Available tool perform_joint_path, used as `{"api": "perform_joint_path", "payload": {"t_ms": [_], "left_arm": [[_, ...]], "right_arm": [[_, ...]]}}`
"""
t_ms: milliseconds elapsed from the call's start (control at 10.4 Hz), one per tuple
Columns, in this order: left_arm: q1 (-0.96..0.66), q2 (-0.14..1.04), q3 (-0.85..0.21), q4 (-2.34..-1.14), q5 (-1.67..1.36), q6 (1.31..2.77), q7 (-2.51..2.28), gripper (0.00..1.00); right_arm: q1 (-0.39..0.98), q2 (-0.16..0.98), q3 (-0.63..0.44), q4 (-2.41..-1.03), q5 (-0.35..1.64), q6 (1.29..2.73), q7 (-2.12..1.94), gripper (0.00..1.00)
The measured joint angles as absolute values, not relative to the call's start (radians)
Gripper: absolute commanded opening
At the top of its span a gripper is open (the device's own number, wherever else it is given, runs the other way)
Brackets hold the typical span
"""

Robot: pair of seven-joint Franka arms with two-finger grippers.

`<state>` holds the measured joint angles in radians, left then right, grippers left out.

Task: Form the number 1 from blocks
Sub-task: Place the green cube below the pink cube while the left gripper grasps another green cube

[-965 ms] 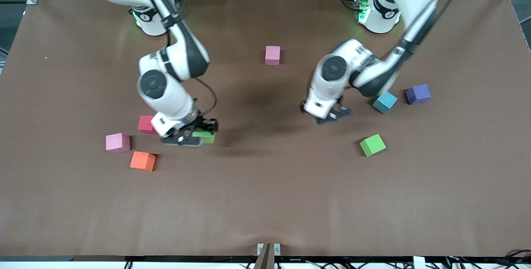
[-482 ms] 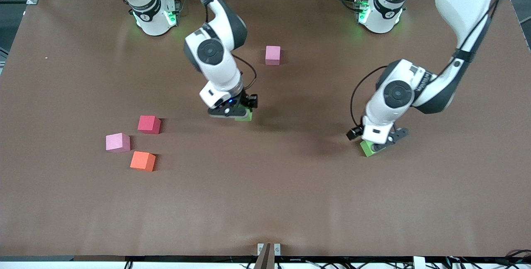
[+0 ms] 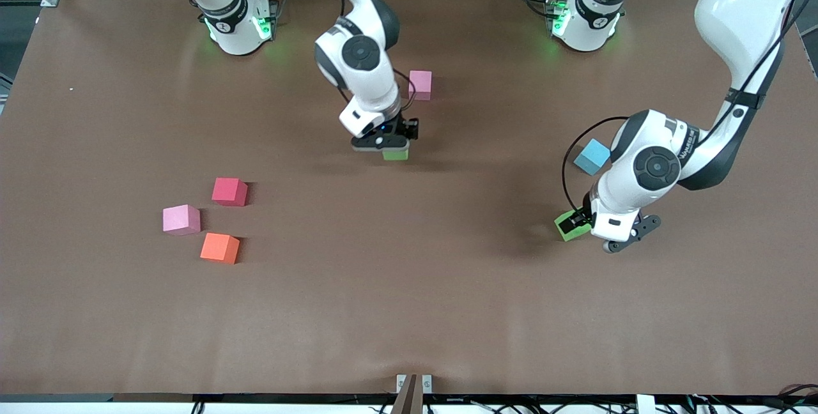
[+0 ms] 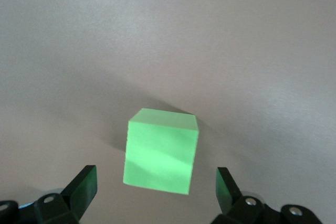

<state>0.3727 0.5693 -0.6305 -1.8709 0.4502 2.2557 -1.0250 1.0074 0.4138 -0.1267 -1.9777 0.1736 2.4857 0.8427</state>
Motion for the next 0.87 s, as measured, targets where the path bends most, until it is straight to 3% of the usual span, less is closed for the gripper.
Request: {"api": "perform_joint_path", "payload": {"t_ms": [482,868], "left_arm": [[0.378,0.644,-0.627,-1.853,0.450,2.299,-1.025,1.00],[0.368,0.685,-0.627,-1.852,0.496,2.316,-1.025,1.00]], "right_arm": [[1.140,0.414,-0.126,-1.985,0.174,2.466,0.993,0.64],[1.158,0.423,-0.123,-1.999,0.174,2.461,1.025,0.64]]}}
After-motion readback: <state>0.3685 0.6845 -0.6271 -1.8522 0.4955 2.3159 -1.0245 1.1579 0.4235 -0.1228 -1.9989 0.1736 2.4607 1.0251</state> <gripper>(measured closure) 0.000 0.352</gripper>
